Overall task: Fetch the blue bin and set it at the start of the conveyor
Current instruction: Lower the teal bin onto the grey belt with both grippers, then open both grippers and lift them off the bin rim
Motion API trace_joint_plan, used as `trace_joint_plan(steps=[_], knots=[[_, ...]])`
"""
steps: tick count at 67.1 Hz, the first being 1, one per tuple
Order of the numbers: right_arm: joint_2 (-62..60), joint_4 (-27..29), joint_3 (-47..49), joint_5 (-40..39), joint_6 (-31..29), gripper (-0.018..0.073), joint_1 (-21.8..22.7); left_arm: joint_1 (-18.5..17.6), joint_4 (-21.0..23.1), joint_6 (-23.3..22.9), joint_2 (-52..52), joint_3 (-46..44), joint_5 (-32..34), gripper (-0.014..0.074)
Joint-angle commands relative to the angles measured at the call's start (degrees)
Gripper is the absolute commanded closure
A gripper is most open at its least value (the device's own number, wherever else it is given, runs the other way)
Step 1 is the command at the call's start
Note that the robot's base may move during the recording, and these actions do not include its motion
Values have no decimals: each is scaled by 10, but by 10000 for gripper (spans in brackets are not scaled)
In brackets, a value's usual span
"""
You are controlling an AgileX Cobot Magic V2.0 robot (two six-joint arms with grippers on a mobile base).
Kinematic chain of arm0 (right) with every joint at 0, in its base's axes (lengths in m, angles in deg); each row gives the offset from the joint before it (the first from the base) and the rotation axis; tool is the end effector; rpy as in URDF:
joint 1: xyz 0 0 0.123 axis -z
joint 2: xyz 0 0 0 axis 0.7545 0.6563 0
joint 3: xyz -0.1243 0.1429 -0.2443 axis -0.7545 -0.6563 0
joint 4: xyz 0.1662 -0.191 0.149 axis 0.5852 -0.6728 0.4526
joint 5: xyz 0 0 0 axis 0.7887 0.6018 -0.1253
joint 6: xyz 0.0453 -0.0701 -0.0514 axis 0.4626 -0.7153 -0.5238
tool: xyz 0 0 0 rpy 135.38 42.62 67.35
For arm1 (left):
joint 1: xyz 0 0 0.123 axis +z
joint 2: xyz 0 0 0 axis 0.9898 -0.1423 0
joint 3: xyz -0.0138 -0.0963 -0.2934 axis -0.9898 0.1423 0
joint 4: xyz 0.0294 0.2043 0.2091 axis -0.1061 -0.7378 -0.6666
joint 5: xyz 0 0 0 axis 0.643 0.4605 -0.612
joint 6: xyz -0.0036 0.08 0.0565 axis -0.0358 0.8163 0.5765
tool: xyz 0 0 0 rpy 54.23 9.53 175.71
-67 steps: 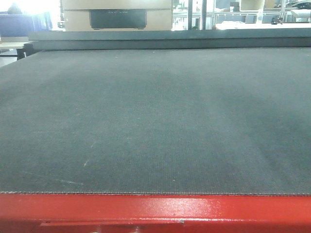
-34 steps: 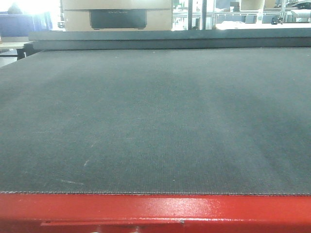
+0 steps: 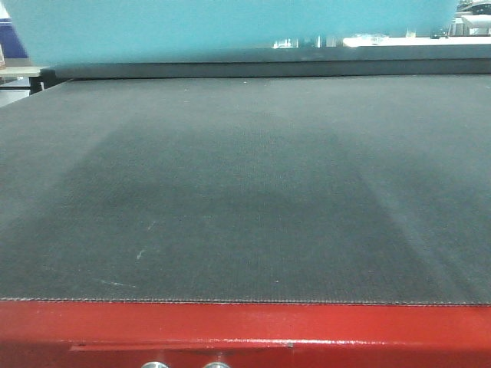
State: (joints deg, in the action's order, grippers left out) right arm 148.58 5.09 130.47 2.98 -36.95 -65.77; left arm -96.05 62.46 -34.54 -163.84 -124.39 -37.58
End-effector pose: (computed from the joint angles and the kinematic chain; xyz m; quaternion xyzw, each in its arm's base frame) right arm 0.3650 0.1054 0.4147 -0.0699 0.9459 0.0450 0.3135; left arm 0.3585 -0.1005 0.3924 0.0553 0.9235 -0.1207 0.3599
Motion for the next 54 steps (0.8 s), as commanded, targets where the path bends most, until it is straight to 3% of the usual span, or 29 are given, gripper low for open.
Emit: trace_joint_plan(steps=[1, 12, 25, 31, 39, 49, 52, 54], knots=[[5, -7, -51, -54, -12, 711, 3, -4, 0, 1, -10, 33, 40, 708], [19, -7, -126, -131, -12, 711, 4, -4, -1, 1, -42, 80, 72, 708], [48, -7, -142, -175, -12, 711, 4, -4, -12, 1, -85, 90, 76, 706], [58, -7, -142, -175, -12, 675, 4, -4, -14, 1, -95, 90, 77, 640], [62, -7, -142, -171, -12, 468, 4, -4, -16, 2, -96, 90, 75, 411], [62, -7, -142, -171, -12, 54, 4, -4, -16, 2, -94, 90, 76, -29], [61, -7, -142, -167, -12, -20, 4, -4, -16, 2, -91, 89, 76, -8], [61, -7, -142, -166, -12, -17, 4, -4, -16, 2, -89, 86, 71, 13]])
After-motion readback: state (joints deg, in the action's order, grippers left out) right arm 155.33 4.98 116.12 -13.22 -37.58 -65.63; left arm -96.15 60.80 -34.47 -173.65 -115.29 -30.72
